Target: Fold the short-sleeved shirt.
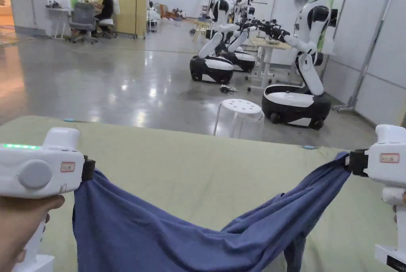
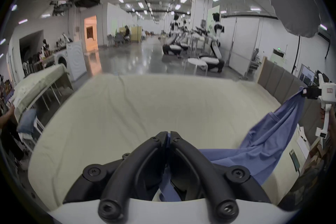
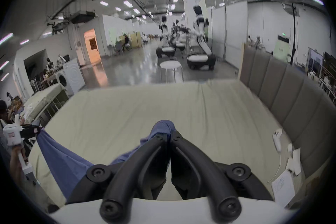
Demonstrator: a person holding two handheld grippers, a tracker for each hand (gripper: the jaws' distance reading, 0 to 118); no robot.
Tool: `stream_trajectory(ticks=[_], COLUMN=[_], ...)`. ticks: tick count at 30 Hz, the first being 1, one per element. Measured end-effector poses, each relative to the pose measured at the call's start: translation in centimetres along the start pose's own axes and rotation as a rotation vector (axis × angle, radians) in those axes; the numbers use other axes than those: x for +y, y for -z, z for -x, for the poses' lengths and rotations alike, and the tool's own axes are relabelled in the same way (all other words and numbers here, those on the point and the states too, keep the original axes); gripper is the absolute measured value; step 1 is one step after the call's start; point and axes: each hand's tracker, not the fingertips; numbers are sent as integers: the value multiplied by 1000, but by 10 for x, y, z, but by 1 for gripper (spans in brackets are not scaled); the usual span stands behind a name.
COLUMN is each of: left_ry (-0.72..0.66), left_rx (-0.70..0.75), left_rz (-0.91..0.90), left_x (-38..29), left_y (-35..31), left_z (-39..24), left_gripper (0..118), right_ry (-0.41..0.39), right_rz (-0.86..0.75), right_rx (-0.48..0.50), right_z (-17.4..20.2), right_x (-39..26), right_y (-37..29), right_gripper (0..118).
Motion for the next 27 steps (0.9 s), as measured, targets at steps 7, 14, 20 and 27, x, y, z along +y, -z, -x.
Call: stream_trajectory(ticks=[7, 14, 20, 27], left_ry=[-15, -18, -57, -122], left_rx=[17, 16, 62, 79], left_rz=[-192, -264, -224, -122], left_x=[128, 208, 203, 121], left_y=[-28, -20, 32, 107], left_z=[13, 13, 20, 23], left_gripper=[5, 5, 5, 5], right_ry=[-13, -1, 21, 60], right_rz=[-237, -352, -301, -183], right_rx=[-44, -91, -121, -182], right_z=[14, 14, 1, -10], right_x=[112, 178, 160, 70], right_y=[-52, -63, -7, 76], right_gripper=[3, 3, 3, 3])
